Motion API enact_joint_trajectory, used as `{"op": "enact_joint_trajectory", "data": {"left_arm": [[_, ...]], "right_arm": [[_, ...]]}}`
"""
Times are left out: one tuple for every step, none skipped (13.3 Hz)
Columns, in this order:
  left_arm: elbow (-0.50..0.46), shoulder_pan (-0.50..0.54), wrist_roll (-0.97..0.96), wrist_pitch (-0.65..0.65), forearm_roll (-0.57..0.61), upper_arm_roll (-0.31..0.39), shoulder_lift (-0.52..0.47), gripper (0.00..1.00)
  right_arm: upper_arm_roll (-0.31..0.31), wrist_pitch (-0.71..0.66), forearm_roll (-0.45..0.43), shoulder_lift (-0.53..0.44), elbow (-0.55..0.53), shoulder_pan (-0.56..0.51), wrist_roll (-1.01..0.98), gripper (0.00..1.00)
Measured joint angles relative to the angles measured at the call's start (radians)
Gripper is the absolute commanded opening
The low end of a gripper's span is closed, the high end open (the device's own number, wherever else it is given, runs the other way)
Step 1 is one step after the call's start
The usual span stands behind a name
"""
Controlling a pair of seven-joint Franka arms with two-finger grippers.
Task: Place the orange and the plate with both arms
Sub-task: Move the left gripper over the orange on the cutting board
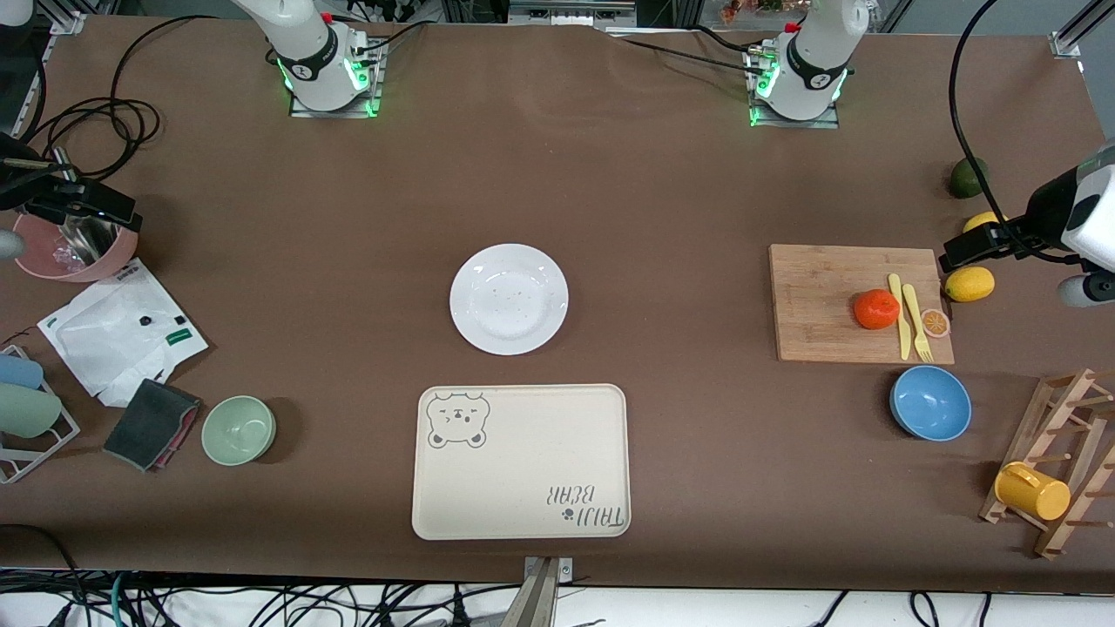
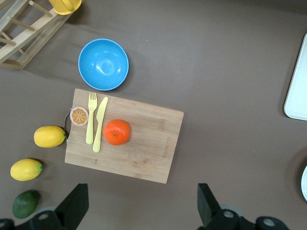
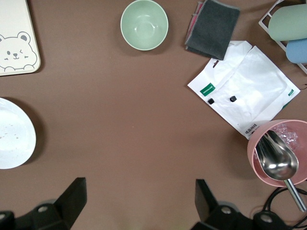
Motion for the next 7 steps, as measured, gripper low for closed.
{"op": "enact_joint_trajectory", "data": {"left_arm": [[0.000, 0.000, 0.000, 0.000, 0.000, 0.000, 0.000, 1.00], [0.000, 0.000, 0.000, 0.000, 0.000, 0.000, 0.000, 1.00], [0.000, 0.000, 0.000, 0.000, 0.000, 0.000, 0.000, 1.00], [0.000, 0.000, 0.000, 0.000, 0.000, 0.000, 0.000, 1.00], [0.000, 0.000, 0.000, 0.000, 0.000, 0.000, 0.000, 1.00], [0.000, 0.000, 0.000, 0.000, 0.000, 0.000, 0.001, 1.00], [0.000, 0.002, 0.000, 0.000, 0.000, 0.001, 0.004, 1.00]], "right_arm": [[0.002, 0.002, 0.000, 0.001, 0.000, 0.000, 0.000, 1.00], [0.005, 0.003, 0.000, 0.001, 0.000, 0.000, 0.000, 1.00], [0.007, 0.005, 0.000, 0.002, 0.000, 0.000, 0.000, 1.00], [0.009, 0.010, 0.000, 0.002, 0.000, 0.000, 0.000, 1.00], [0.010, 0.012, 0.000, 0.002, 0.000, 0.000, 0.000, 1.00], [0.011, 0.013, 0.000, 0.002, 0.000, 0.000, 0.000, 1.00], [0.011, 0.012, 0.000, 0.002, 0.000, 0.000, 0.001, 1.00]]}}
